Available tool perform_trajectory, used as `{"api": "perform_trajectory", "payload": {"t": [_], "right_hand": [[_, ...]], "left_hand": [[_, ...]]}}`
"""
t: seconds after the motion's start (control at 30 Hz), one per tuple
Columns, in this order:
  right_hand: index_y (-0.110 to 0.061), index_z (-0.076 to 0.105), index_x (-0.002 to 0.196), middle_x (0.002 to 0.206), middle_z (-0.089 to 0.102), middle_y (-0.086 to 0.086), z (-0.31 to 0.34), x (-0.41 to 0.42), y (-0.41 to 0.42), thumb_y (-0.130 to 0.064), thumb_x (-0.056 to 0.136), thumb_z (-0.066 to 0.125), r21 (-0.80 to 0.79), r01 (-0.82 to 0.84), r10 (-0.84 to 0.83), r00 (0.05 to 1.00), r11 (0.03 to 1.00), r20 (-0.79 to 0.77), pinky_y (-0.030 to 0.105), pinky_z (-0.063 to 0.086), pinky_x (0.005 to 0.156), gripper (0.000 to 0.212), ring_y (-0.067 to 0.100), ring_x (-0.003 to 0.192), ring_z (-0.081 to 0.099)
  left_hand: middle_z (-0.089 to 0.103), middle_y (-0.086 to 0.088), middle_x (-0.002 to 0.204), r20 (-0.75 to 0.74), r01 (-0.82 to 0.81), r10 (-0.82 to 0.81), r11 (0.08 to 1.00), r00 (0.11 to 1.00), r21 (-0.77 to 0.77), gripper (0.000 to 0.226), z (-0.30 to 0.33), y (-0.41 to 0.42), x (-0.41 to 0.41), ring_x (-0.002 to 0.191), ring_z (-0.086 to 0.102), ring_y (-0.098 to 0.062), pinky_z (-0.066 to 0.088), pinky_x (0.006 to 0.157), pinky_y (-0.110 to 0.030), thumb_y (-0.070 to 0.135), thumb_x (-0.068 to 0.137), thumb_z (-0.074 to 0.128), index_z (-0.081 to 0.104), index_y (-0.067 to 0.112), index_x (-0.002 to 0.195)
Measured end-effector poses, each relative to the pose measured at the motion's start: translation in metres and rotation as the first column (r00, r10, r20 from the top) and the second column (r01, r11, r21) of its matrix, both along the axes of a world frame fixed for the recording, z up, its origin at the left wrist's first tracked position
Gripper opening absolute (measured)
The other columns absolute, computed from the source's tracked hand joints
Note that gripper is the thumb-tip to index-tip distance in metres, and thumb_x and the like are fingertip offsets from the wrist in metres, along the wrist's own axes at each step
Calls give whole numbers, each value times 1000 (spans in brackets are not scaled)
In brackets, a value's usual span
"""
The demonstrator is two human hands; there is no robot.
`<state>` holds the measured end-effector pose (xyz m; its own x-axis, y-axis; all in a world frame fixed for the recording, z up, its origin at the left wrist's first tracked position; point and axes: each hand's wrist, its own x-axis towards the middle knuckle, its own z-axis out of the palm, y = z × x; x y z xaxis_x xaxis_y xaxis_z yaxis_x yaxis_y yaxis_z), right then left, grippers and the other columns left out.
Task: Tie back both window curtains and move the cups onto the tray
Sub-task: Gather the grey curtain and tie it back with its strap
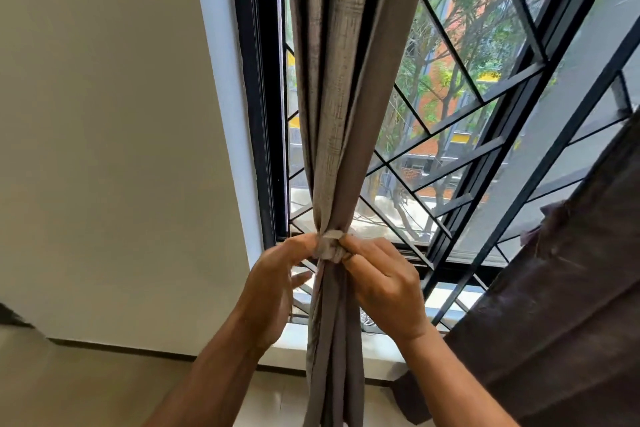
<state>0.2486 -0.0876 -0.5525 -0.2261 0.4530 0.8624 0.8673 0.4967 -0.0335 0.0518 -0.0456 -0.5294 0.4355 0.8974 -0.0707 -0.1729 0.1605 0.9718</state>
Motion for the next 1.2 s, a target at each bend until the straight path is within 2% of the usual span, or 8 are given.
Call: {"api": "perform_trajectory", "payload": {"t": [0.27,0.4,0.63,0.73,0.87,0.97,1.07,1.2], "right_hand": [[-1,81,95,128,75,15,4,-3,-12,-6,101,79,7,70,-70,996,998,58,36,64,86,8,29,96,75],[-1,74,83,89,68,9,8,-11,-10,-3,101,78,-16,74,-75,991,997,-109,36,57,60,18,22,71,63],[-2,66,76,83,64,7,6,-14,-6,-1,102,73,-100,19,-37,983,995,-179,35,49,54,27,20,64,55],[-6,61,76,85,63,5,3,-17,-4,2,101,72,-140,11,-45,969,990,-241,31,46,57,28,20,66,54],[-12,57,77,84,57,-1,-1,-8,-7,-3,98,75,-285,29,-118,947,958,-300,34,47,57,29,16,66,51],[-26,69,87,107,72,-13,31,-5,-15,-26,93,78,-325,18,-94,971,946,-220,33,56,74,11,9,87,67],[-30,81,113,151,66,-9,100,12,-9,-43,89,82,-262,65,-100,987,963,-125,39,49,110,28,14,141,60],[-33,69,141,171,48,-5,234,75,-19,-45,95,73,18,153,-153,988,988,18,42,36,124,47,19,161,38]], "left_hand": [[74,9,106,-378,-75,242,911,894,406,15,25,5,2,99,71,2,57,84,-25,36,103,76,81,28,91],[79,1,103,-233,-140,293,848,927,511,13,40,4,1,97,78,-14,66,88,-39,21,106,73,75,27,95],[76,11,89,-22,-513,627,657,779,552,20,58,32,0,80,70,2,51,77,-12,30,106,72,69,41,89],[75,-5,100,-53,-490,667,597,743,636,26,55,38,3,89,71,-17,53,83,-27,30,109,69,61,44,89],[70,8,100,-71,-336,580,562,811,756,18,75,38,13,83,68,3,52,73,-20,58,106,57,59,44,95],[61,16,123,248,-442,541,263,804,857,21,128,27,29,105,64,2,51,88,-18,49,108,60,48,54,125],[45,-29,159,383,-413,574,-84,724,907,59,198,40,72,152,46,-39,37,125,-37,45,105,67,35,34,153],[34,-36,170,488,-413,630,-276,604,868,81,343,35,152,161,34,-51,26,134,-51,73,102,56,25,29,163]]}}
